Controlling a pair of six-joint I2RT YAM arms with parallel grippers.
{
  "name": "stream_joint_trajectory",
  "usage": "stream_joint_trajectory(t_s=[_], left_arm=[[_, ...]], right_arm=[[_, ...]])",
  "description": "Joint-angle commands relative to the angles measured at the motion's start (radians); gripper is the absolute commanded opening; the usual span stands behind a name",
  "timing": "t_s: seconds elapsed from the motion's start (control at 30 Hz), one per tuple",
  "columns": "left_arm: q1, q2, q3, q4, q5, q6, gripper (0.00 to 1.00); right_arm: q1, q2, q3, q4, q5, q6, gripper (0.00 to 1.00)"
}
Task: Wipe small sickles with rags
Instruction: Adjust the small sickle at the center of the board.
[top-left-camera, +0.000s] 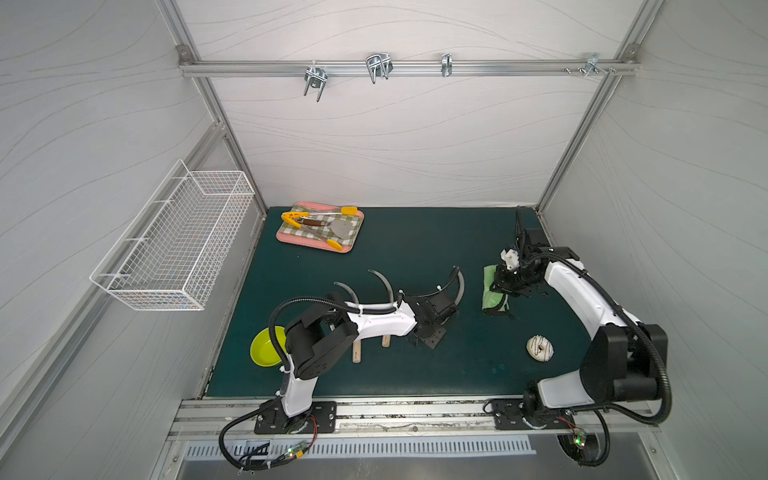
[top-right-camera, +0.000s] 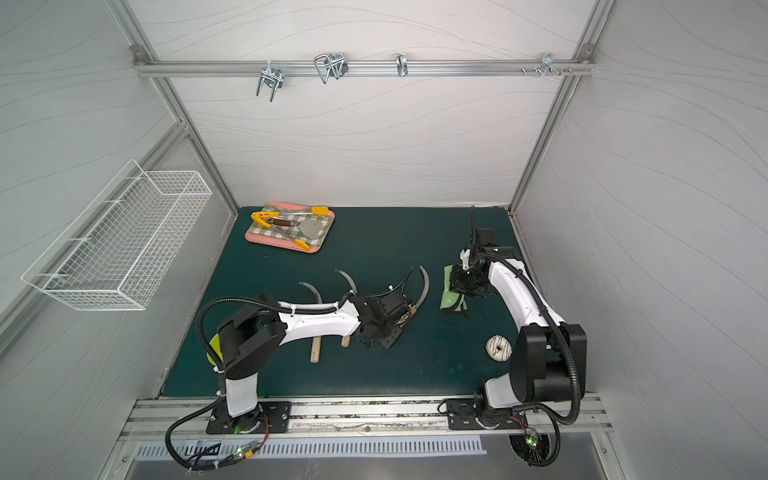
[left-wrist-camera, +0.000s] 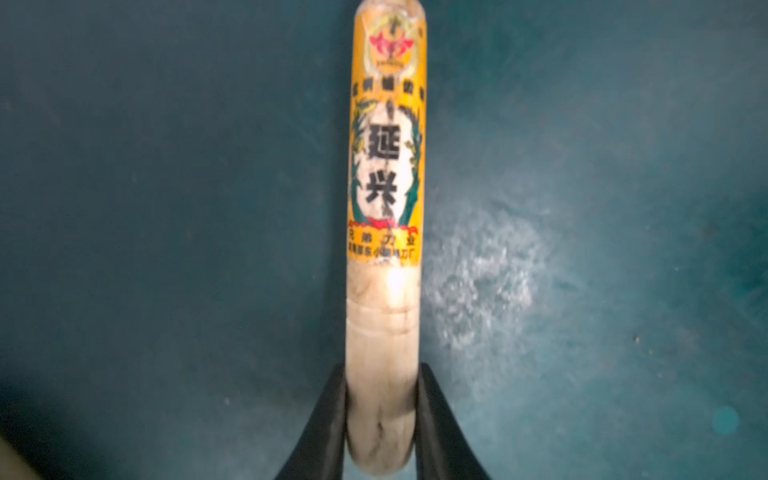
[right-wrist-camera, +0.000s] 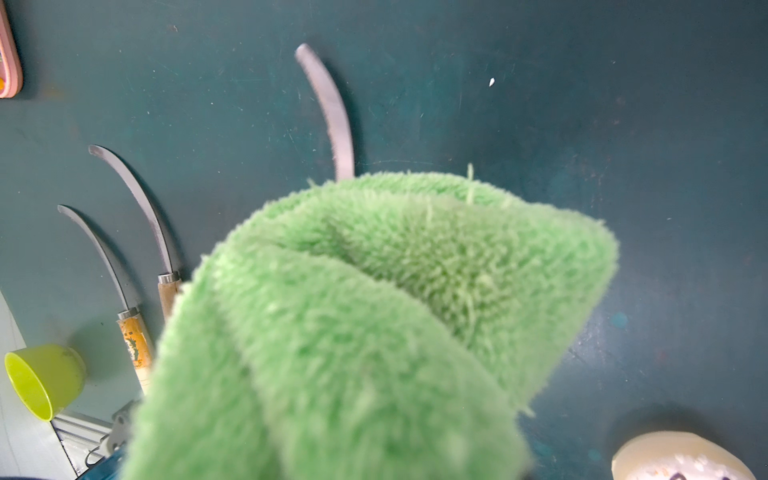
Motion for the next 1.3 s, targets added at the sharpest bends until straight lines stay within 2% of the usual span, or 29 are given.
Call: stream_joint_trajectory(t_s=[0.0, 0.2, 0.47, 0.6, 0.87, 1.0, 1.27], left_arm=[[0.007, 0.037, 0.022, 0.130, -0.003, 0.086, 0.00], [0.009, 0.066, 0.025, 0.226, 0.010, 0.116, 0.00], [0.018, 0.078, 0.047, 0.227, 0.020, 0.131, 0.01], [0.025, 0.083, 0.053, 0.219, 0.040, 0.132, 0.10], [0.032, 0.081, 0.044, 0.232, 0.048, 0.126, 0.19], [0.034, 0.062, 0.006, 0.289, 0.052, 0.121, 0.27], [0.036, 0.021, -0.100, 0.426, 0.027, 0.092, 0.35]], right_arm=[[-0.009, -0.024, 0.004, -0.044, 0.007, -0.012, 0.17], [-0.010, -0.026, 0.010, -0.054, 0.011, -0.014, 0.19], [-0.009, -0.033, 0.013, -0.055, 0.004, -0.016, 0.21], [-0.010, -0.032, 0.010, -0.051, 0.003, -0.016, 0.21], [-0.009, -0.026, 0.008, -0.045, -0.008, -0.020, 0.23], [-0.009, -0.024, 0.006, -0.045, -0.011, -0.023, 0.24], [-0.009, -0.029, 0.004, -0.050, -0.014, -0.027, 0.26]])
